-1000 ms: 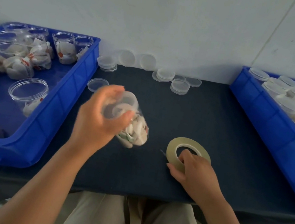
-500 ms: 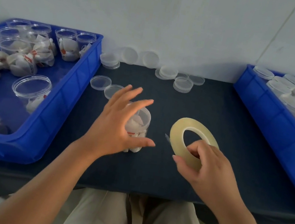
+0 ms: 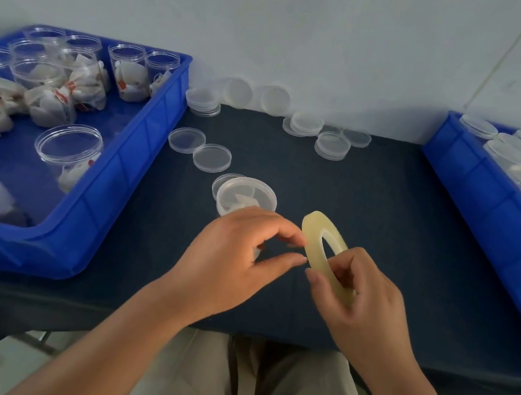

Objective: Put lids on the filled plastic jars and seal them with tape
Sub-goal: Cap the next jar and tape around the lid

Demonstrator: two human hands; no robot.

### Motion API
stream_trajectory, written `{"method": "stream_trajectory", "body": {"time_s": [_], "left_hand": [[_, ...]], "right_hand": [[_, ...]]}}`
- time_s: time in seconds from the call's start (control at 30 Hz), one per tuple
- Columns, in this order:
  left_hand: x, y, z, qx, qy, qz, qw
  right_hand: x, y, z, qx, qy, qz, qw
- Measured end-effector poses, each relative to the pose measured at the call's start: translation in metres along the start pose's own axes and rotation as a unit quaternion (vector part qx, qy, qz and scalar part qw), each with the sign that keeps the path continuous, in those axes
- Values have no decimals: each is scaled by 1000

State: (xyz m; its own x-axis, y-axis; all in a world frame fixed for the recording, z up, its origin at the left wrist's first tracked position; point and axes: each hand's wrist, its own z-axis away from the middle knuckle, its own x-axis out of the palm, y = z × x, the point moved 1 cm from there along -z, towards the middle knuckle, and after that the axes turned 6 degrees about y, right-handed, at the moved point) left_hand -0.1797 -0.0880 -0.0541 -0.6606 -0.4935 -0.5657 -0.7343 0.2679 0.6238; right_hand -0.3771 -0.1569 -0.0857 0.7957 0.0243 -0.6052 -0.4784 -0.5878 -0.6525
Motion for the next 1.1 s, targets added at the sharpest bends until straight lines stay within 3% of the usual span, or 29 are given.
{"method": "stream_trajectory", "body": {"time_s": [0.23, 0.33, 0.47, 0.6, 0.67, 0.73, 0.8, 0.93, 1.1], "left_hand": [[-6, 5, 10, 20, 31, -113, 993], [-9, 7, 21, 18, 58, -130, 990], [-4, 0, 35, -9, 83, -116, 990], [-2, -21, 39, -38, 193, -53, 979], [1, -38, 39, -103, 249, -32, 962], [12, -51, 31, -201, 206, 42, 957], [24, -59, 18, -242, 141, 140, 950], [27, -76, -1, -249, 136, 172, 943], [24, -71, -2, -233, 72, 155, 957]], "right_hand": [[4, -3, 1, -42, -10, 89, 995], [5, -4, -7, -18, -55, 128, 990], [4, -5, -15, -62, -114, 108, 986], [8, -6, -22, -72, -133, 90, 984], [9, -8, -30, -63, -140, 95, 984], [10, -10, -38, -53, -155, 100, 981], [12, -13, -45, -47, -170, 107, 978], [13, -16, -50, -12, -201, 88, 976], [9, -15, -54, 54, -225, 32, 972]]}}
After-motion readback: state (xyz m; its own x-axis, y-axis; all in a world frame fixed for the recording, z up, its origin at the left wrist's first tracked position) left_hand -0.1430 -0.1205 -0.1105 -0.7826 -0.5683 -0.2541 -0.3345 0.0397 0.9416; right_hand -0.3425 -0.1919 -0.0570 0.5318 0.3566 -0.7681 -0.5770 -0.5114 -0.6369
